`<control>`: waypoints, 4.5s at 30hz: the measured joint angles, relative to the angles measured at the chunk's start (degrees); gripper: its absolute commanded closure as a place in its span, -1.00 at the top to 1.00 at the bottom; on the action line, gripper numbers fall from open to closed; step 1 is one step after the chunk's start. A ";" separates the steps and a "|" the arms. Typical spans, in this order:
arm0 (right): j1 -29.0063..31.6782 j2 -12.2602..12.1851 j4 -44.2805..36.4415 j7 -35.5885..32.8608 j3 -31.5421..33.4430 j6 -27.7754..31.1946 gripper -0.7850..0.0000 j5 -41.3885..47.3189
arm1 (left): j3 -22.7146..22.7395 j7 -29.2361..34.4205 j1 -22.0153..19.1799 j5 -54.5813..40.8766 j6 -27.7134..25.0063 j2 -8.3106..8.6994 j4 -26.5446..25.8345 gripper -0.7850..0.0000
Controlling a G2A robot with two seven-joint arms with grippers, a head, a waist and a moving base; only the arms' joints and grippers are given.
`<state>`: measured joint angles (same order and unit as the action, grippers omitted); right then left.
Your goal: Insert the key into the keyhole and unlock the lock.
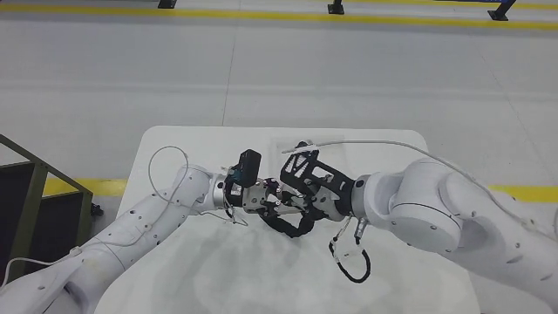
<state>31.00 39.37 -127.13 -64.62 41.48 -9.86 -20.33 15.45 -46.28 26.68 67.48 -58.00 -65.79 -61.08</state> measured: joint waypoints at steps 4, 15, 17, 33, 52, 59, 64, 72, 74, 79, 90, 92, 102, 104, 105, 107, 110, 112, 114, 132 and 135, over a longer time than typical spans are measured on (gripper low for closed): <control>0.67 0.35 0.17 -0.09 0.17 -2.06 -0.58 0.43 | 0.12 0.00 0.02 0.14 0.00 -0.05 -0.05 -1.00; 0.42 0.87 -0.58 -2.35 1.84 -3.23 1.00 -2.79 | 0.64 -0.01 0.25 1.09 0.00 0.00 -0.03 -1.00; 0.59 0.85 -1.02 -2.25 2.30 -1.83 1.00 -2.97 | 0.79 -0.01 0.34 1.16 0.00 0.04 -0.01 -1.00; 3.46 1.01 -0.31 -3.16 4.01 6.97 -0.82 -3.51 | 2.07 0.00 0.96 2.19 0.00 0.38 -0.26 -1.00; 7.74 1.46 -0.27 -1.22 7.46 0.91 -1.00 -2.52 | 3.65 0.00 1.37 3.67 0.00 0.40 -0.01 -1.00; 8.26 1.82 0.05 -1.52 8.14 1.18 1.00 -1.37 | 4.72 0.04 1.57 5.66 0.00 0.36 0.65 -1.00; 8.42 1.92 0.14 -2.50 9.01 1.87 1.00 -1.29 | 5.81 3.96 1.51 8.39 0.91 0.44 2.70 -1.00; 10.47 1.44 0.50 -3.50 11.85 3.31 1.00 -1.65 | 6.82 13.08 3.42 9.85 1.30 0.42 3.57 -1.00; 11.07 1.31 0.73 -3.51 12.54 3.78 1.00 -1.68 | 6.87 14.41 4.02 10.01 0.66 0.42 4.17 -1.00; 12.77 1.04 1.61 -2.74 14.22 5.00 1.00 -2.02 | 4.09 18.30 5.05 10.14 -0.02 0.25 5.88 -1.00; 13.45 1.96 5.49 0.74 12.64 9.16 1.00 -3.76 | -5.83 22.71 2.02 4.66 0.00 -0.41 8.65 1.00; 13.11 2.21 6.54 1.73 12.23 10.92 1.00 -4.33 | -5.73 22.38 1.87 3.49 0.00 -0.41 8.56 1.00; 10.01 3.97 17.92 10.50 9.97 23.91 1.00 -7.29 | -5.70 16.77 -8.14 1.70 0.00 1.94 6.35 1.00; 9.37 4.19 20.31 13.14 10.49 27.20 1.00 -6.52 | -5.71 17.94 -11.06 2.48 0.00 2.47 6.68 1.00; 8.84 4.31 21.72 14.49 10.85 29.74 1.00 -5.92 | -5.70 18.87 -12.82 2.60 0.00 2.73 6.46 1.00; 7.82 4.47 24.00 16.22 11.39 34.07 1.00 -4.28 | -5.71 18.44 -15.02 1.10 0.00 3.08 6.51 1.00; 5.64 4.80 27.93 16.11 11.80 39.78 1.00 -2.90 | -5.71 18.49 -18.17 -1.83 0.00 3.60 6.55 1.00; 4.01 5.05 29.70 15.49 11.73 42.47 1.00 -2.43 | -5.71 18.57 -19.78 -4.75 0.00 3.90 6.19 1.00; 2.27 5.30 30.40 14.43 11.70 44.07 1.00 -2.12 | -5.71 18.09 -20.95 -8.13 0.00 4.24 5.48 1.00; -2.35 4.64 27.81 8.89 17.31 40.09 1.00 -0.19 | -5.71 47.29 -29.82 -41.74 0.00 8.22 -1.19 1.00; -2.35 4.64 27.81 8.89 17.31 40.09 1.00 -0.20 | -5.71 45.19 -29.80 -40.72 0.00 8.21 -1.19 1.00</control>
<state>28.65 44.00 -99.32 -55.73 58.79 30.23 -20.53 9.74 -1.09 -3.13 26.76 -58.00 -57.58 -62.27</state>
